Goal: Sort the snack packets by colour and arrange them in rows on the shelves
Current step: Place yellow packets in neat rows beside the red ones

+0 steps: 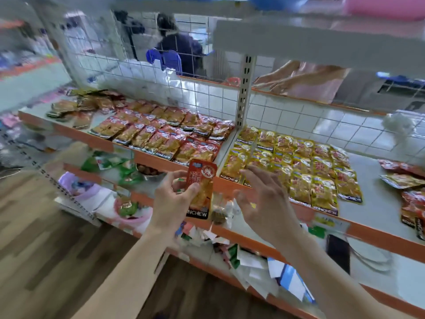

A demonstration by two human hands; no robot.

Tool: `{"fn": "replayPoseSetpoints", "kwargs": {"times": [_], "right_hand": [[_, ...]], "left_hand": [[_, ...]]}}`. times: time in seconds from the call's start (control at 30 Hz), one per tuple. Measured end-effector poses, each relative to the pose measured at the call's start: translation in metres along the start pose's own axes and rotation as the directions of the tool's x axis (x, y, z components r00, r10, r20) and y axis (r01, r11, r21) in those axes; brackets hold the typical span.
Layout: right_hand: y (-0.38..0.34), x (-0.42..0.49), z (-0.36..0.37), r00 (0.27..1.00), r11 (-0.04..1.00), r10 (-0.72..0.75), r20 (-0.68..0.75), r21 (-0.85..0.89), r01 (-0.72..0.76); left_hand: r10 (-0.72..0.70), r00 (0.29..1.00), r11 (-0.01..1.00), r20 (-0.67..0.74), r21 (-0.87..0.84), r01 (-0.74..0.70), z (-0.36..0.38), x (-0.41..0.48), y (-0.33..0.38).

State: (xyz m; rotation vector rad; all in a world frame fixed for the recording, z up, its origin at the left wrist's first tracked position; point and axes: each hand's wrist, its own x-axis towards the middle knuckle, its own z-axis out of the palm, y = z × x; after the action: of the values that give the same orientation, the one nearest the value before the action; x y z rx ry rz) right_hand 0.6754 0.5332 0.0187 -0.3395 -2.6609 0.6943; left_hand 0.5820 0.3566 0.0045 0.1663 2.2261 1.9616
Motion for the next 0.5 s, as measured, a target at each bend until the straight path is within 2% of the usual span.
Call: {"fn": "replayPoseSetpoints", "kwargs": {"times": [0.5], "right_hand": [[-0.179,0.085,0.151,0.996,0.995,-0.088,0.035,0.046,0.086]], "left_hand": [[0.008,0.998,1.000,-0.069,0.003,-0.008,-0.223,0.096,-0.027]]}}
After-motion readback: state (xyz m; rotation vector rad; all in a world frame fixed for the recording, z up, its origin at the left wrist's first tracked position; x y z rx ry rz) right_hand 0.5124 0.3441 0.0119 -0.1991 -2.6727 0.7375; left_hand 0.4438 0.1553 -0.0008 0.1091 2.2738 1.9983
